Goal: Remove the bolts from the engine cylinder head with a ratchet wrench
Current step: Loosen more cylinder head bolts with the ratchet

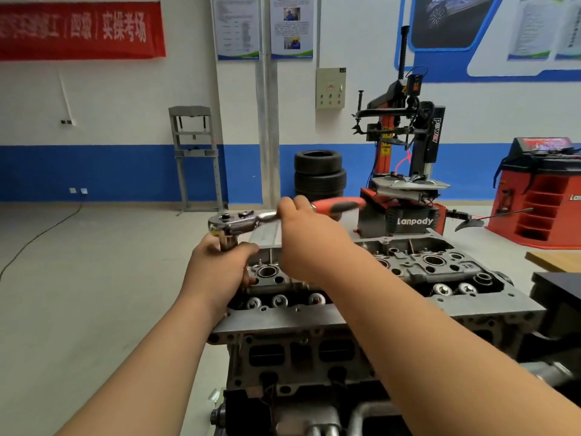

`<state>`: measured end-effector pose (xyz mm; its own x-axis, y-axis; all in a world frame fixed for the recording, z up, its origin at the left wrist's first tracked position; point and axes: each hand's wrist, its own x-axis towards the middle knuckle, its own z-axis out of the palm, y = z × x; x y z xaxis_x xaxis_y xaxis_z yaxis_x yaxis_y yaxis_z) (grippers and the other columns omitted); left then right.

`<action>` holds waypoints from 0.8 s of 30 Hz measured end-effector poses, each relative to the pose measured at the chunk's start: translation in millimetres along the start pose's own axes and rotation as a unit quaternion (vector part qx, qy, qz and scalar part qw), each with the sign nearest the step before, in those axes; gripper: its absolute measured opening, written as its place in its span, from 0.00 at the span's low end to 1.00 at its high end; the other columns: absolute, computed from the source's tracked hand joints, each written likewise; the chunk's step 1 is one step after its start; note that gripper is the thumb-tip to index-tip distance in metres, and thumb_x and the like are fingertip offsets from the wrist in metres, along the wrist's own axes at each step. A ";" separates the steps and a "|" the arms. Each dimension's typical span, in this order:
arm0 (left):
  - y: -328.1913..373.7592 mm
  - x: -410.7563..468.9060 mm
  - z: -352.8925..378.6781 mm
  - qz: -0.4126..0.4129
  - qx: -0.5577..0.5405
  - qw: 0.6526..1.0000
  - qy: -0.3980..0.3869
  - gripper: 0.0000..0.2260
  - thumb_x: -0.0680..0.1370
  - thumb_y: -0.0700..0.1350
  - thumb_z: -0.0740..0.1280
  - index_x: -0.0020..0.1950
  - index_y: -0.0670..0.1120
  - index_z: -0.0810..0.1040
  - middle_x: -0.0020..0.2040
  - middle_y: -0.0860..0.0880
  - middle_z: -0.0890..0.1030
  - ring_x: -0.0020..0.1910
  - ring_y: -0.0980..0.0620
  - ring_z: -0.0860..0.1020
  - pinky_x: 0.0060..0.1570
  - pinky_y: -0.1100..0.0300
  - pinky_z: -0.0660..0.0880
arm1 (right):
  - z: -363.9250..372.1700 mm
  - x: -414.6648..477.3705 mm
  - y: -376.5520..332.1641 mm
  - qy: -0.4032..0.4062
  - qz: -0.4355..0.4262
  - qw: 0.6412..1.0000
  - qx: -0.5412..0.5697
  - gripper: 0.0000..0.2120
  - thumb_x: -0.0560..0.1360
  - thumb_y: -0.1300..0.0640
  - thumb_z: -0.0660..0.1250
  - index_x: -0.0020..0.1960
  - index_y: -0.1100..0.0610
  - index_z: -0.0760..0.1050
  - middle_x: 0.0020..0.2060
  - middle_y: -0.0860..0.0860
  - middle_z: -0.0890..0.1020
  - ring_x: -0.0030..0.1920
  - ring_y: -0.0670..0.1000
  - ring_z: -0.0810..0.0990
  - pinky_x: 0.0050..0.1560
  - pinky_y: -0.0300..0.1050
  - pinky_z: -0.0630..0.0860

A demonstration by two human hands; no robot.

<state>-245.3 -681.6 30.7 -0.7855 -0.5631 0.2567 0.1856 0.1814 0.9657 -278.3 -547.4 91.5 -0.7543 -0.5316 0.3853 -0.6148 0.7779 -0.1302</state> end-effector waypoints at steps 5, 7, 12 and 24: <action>4.6 -0.6 2.8 -0.004 -0.018 1.000 0.006 0.14 0.67 0.42 0.66 0.50 0.51 0.82 0.23 0.49 0.72 0.23 0.48 0.71 0.34 0.52 0.74 | 13.3 53.1 -25.6 -0.095 -0.015 0.995 0.037 0.30 0.72 0.61 0.69 0.69 0.57 0.59 0.69 0.53 0.61 0.62 0.60 0.71 0.56 0.55 0.72; 8.8 -3.7 4.4 0.001 -0.003 1.000 0.008 0.16 0.66 0.40 0.63 0.42 0.61 0.82 0.23 0.48 0.72 0.22 0.49 0.69 0.32 0.53 0.72 | 15.3 55.4 -28.4 -0.103 -0.014 0.994 0.043 0.31 0.72 0.63 0.68 0.70 0.58 0.58 0.70 0.53 0.59 0.62 0.60 0.72 0.57 0.57 0.73; 8.4 -0.6 6.1 0.013 0.092 0.995 0.035 0.06 0.71 0.37 0.61 0.35 0.45 0.72 0.23 0.45 0.73 0.20 0.50 0.72 0.21 0.66 0.66 | 10.9 22.6 -21.7 -0.026 0.036 0.998 -0.048 0.31 0.74 0.63 0.64 0.72 0.58 0.54 0.71 0.56 0.59 0.49 0.58 0.76 0.33 0.48 0.67; 10.2 -2.9 7.2 0.046 0.172 0.983 0.044 0.06 0.77 0.37 0.59 0.40 0.40 0.71 0.24 0.47 0.72 0.15 0.60 0.70 0.14 0.70 0.59 | -42.8 -75.6 -27.8 -0.014 -0.055 0.993 -0.099 0.16 0.79 0.55 0.58 0.64 0.58 0.63 0.43 0.53 0.68 0.29 0.51 0.60 0.25 0.42 0.55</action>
<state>-245.4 -672.4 39.5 -0.7175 -0.5967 0.3593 0.0314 0.4876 0.8725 -194.3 -514.5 105.2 -0.6933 -0.6235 0.3614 -0.6381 0.7642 0.0945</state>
